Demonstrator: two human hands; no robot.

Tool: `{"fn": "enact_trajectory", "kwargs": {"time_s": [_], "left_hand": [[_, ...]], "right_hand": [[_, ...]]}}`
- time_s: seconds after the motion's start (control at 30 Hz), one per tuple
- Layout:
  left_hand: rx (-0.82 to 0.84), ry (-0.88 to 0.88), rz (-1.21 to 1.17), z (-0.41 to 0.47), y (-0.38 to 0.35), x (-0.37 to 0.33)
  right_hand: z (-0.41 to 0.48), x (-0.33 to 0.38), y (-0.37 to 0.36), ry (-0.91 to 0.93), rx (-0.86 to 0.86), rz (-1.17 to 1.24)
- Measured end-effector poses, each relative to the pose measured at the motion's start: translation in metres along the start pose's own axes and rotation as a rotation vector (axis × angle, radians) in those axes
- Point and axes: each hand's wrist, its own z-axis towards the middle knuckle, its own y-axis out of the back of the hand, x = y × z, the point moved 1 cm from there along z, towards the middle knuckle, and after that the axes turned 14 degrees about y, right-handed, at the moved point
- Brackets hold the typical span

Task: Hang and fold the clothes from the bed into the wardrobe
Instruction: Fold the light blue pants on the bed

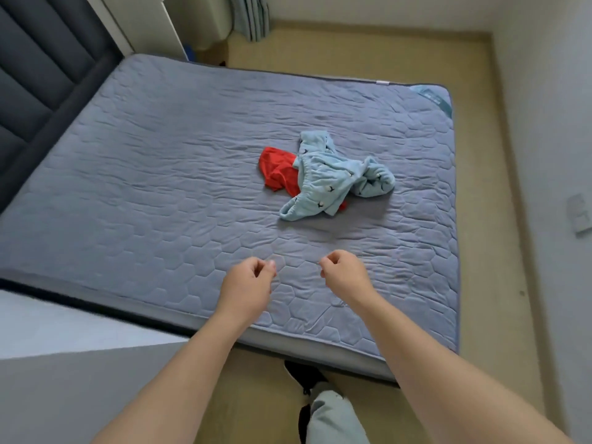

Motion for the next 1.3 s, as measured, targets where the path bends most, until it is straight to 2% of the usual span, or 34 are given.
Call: {"fn": "enact_trajectory", "kwargs": {"time_s": [0.2,0.4,0.6,0.8,1.0,1.1,1.17,1.3], "left_hand": [[0.016,0.080,0.038,0.130,-0.015,0.006],[0.020,0.133,0.006,0.242,-0.030,0.041],[0.062,0.213,0.019,0.308,-0.043,0.099],[0.046,0.292,0.043,0.337,-0.053,0.142],[0.073,0.323,0.046,0.341,-0.059,0.164],[0.114,0.316,0.059,0.327,-0.051,0.153],[0.141,0.309,0.063,0.307,-0.040,0.141],[0.170,0.225,0.081,0.257,-0.001,0.108]], "right_hand": [[0.162,-0.034,-0.091,-0.106,0.198,-0.089],[0.303,-0.073,-0.171,-0.113,0.267,-0.261],[0.400,-0.124,-0.224,-0.118,0.311,-0.389],[0.464,-0.142,-0.252,-0.157,0.343,-0.342],[0.452,-0.155,-0.255,-0.147,0.327,-0.582],[0.395,-0.160,-0.241,-0.149,0.243,-0.593],[0.346,-0.153,-0.229,-0.129,0.253,-0.594],[0.253,-0.102,-0.191,-0.056,0.216,-0.622]]}}
